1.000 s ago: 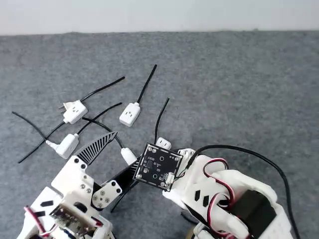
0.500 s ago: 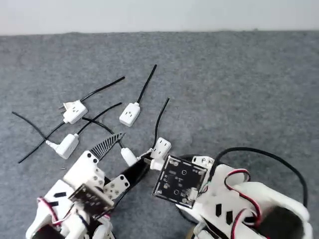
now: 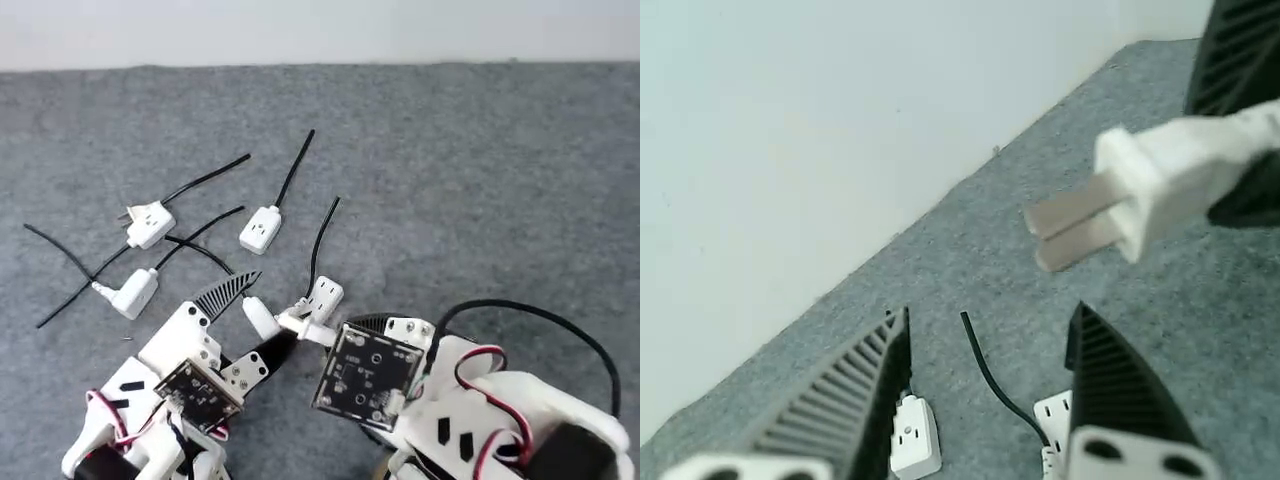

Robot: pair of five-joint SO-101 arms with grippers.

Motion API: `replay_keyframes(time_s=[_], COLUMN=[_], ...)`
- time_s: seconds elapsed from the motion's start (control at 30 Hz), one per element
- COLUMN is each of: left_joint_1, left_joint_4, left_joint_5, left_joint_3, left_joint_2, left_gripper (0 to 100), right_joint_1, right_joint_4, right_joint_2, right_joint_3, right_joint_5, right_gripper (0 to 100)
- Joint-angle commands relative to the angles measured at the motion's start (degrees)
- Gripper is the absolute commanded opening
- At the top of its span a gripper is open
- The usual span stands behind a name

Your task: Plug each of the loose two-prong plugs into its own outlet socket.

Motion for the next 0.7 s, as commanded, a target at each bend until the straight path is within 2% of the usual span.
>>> replay_keyframes(time_s=[0.0,0.23,0.43,0.53,0.67], left_joint_1=[-0.09,-0.18,-0.53,-3.43,-5.1], left_joint_4=[0.18,0.18,0.18,0.09,0.53], left_joint_5=[0.35,0.35,0.26,0.35,0.53], left_joint_3=[-0.75,-0.75,-0.75,-1.71,-3.91], left_joint_2=[-0.79,-0.79,-0.79,-0.79,-0.79], left_gripper=[26,26,26,26,26], right_joint_1=[-0.04,0.13,1.71,4.62,5.05], right_joint_4=[-1.1,-11.65,-14.29,-14.37,-12.35], right_joint_2=[0.84,2.68,10.24,12.62,13.67], right_joint_3=[1.58,5.1,2.99,-0.97,-1.49], right_joint_5=[0.7,1.23,3.52,3.69,3.69], right_gripper=[0.8,0.8,0.8,0.8,0.8])
